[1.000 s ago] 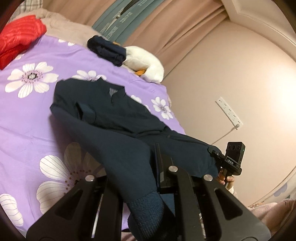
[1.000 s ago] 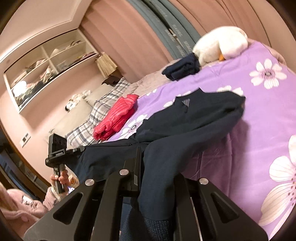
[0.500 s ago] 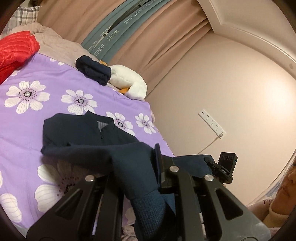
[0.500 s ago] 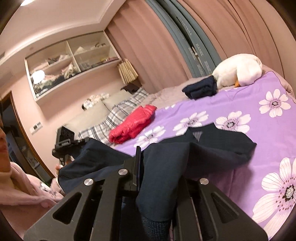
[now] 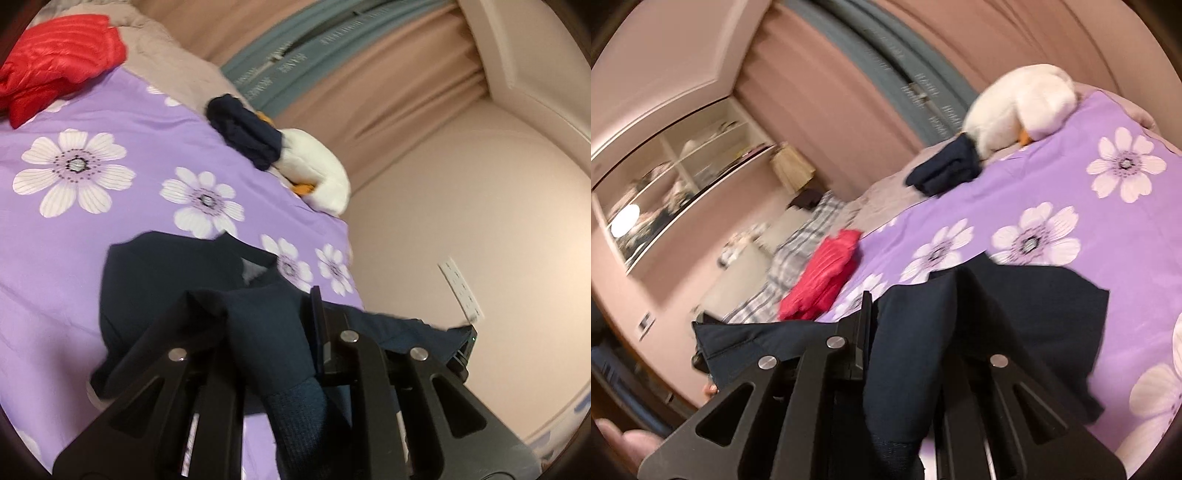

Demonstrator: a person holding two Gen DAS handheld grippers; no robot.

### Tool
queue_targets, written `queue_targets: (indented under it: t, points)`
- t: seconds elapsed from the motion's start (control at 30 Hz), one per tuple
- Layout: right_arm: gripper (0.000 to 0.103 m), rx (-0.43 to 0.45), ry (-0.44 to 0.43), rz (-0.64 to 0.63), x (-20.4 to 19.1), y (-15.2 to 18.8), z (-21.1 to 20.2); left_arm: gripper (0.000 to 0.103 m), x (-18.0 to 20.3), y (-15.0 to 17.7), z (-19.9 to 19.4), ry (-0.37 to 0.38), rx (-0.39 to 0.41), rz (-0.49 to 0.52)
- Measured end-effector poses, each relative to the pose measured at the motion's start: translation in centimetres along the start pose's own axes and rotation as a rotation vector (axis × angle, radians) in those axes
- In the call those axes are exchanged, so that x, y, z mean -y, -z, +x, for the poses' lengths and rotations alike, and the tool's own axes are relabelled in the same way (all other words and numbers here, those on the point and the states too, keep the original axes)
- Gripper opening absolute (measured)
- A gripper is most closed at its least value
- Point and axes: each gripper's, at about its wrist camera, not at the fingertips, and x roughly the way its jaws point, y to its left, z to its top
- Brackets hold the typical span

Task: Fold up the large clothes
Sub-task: 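Lift the hem with both tools and fold it toward the collar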

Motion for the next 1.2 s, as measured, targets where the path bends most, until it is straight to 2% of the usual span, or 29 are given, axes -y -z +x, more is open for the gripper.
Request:
queue_targets:
  t: [0.1, 0.27, 0.37, 0.63, 0.83, 0.97, 1.1, 1.13, 1.17, 1.2]
  points:
    - [0.009, -0.001, 0.02, 0.058, 2.4, -1.1, 2.0, 0.012, -1.6, -1.2, 1.6, 0.0, -0.01, -0.035]
    - [0.009, -0.041, 0.058, 0.095, 5.2, -1.8, 5.2, 0.013, -3.0, -2.0, 4.1, -0.038, -0.031, -0.027]
    - [0.009, -0.063, 0.065, 0.13, 6.7, -2.0, 6.5, 0.013, -4.5, -2.8, 6.0, -0.057, -0.054, -0.055]
    - [0.01, -0.179, 0.188, 0.237, 11.9, -2.6, 12.3, 0.013, -8.5, -5.7, 13.9, -0.201, -0.161, -0.113]
    - [0.011, -0.254, 0.268, 0.336, 16.5, -2.6, 16.8, 0.013, -13.5, -7.0, 20.2, -0.313, -0.258, -0.221]
    - [0.011, -0.314, 0.317, 0.417, 19.2, -1.7, 18.9, 0.016, -17.4, -6.7, 22.1, -0.361, -0.308, -0.361]
    - [0.019, -0.327, 0.295, 0.477, 20.2, -2.0, 19.5, 0.016, -19.3, -6.7, 22.8, -0.357, -0.317, -0.442]
    - [0.023, -0.327, 0.288, 0.492, 20.3, -2.2, 19.5, 0.02, -19.5, -6.7, 23.0, -0.35, -0.318, -0.46]
    - [0.027, -0.324, 0.276, 0.521, 20.5, -2.5, 19.5, 0.029, -19.7, -6.9, 23.2, -0.335, -0.316, -0.471]
    - [0.037, -0.318, 0.266, 0.538, 20.5, -2.7, 19.5, 0.037, -19.7, -7.2, 23.3, -0.315, -0.312, -0.479]
